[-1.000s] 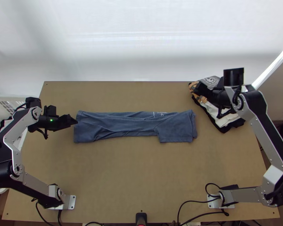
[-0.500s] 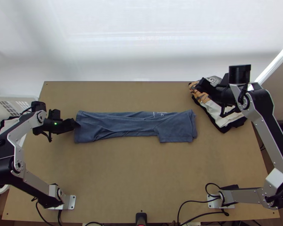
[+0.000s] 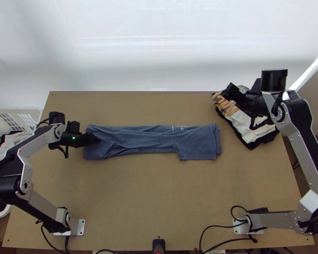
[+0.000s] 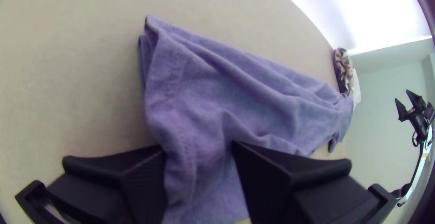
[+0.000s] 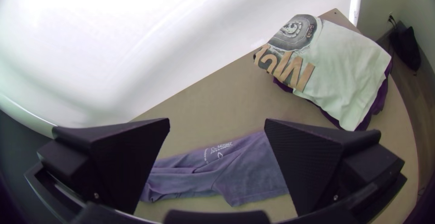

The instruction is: Fold the t-shirt

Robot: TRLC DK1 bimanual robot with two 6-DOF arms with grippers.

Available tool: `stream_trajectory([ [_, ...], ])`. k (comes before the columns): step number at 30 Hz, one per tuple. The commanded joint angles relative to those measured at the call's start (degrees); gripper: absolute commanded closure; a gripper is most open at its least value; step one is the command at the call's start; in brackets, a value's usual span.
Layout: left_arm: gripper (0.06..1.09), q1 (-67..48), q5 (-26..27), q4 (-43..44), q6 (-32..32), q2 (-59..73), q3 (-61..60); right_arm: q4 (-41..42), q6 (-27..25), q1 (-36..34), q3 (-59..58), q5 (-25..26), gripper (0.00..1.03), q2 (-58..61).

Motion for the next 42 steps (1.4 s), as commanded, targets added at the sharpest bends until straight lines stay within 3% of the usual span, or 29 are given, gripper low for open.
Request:
stream_trajectory([
  [1, 1.05, 0.87, -0.68, -0.41, -2.13, 1.92, -1.10, -0.58, 1.10, -0.37, 1.93, -0.36, 0.04, -1.55],
  [16, 1.05, 22.41, -1.91, -25.02, 8.32, -2.65, 22.72, -0.22, 1.01, -1.51, 1.49, -1.33, 0.04, -0.84],
  [24, 1.05, 4.57, -1.91, -28.71, -3.89, -11.52, 27.55, -0.05, 1.10, -1.51, 1.05, -1.33, 0.04, -0.67],
  [31, 1.05, -14.24, -3.84, -27.13, -14.88, -7.74, 32.21, -0.14, 1.10, -3.18, 1.23, -1.41, 0.04, -1.37],
  [42, 1.05, -25.84, -6.74, -21.50, -21.21, 0.17, 35.64, -0.31, 1.80, -4.76, -0.35, -1.68, 0.04, -3.39],
])
